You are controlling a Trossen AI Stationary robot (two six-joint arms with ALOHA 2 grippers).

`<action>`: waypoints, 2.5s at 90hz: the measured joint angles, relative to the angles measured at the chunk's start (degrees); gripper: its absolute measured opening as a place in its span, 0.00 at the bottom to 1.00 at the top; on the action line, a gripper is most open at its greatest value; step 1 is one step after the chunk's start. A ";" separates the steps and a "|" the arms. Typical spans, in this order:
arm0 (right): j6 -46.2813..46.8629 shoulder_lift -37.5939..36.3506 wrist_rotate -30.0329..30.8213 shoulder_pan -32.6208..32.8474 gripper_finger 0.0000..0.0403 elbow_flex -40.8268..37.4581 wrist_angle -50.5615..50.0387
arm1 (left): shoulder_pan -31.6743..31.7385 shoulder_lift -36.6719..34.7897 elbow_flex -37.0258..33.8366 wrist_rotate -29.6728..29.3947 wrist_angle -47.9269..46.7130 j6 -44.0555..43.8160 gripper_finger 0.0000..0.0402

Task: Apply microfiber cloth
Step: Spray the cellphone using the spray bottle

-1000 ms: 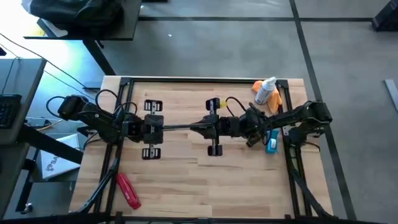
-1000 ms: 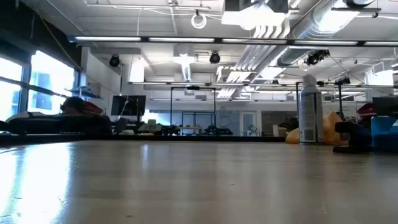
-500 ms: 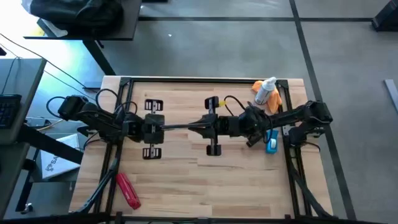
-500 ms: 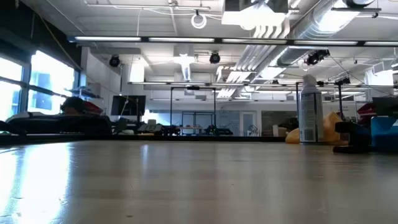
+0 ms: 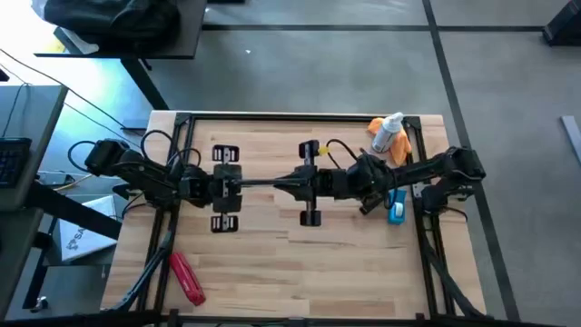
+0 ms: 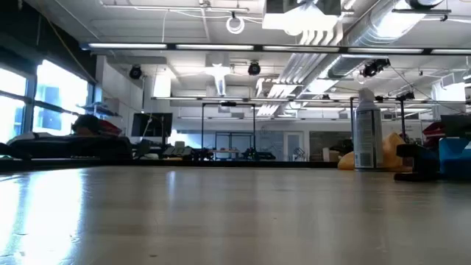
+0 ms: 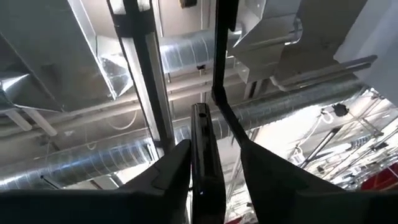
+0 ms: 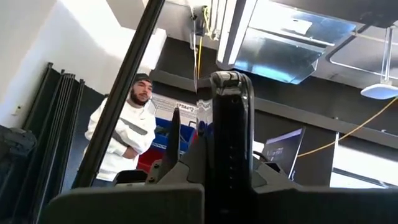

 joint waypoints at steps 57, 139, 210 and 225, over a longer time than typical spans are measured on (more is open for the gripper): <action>-0.18 -0.04 1.01 -0.15 0.00 0.00 -0.07 | 0.01 -0.02 0.00 -3.61 0.88 0.02 0.05; 0.55 -9.36 20.25 3.56 0.45 0.07 -36.82 | -9.01 -16.97 0.04 -21.86 -38.24 6.76 0.03; 30.63 -20.62 43.10 -6.76 0.43 4.86 -112.69 | -15.59 -18.06 -18.42 -52.65 -47.84 -7.39 0.04; 24.64 -18.77 35.75 -16.35 0.41 12.74 -128.60 | -12.86 -14.36 -19.77 -52.96 -45.30 -9.52 0.04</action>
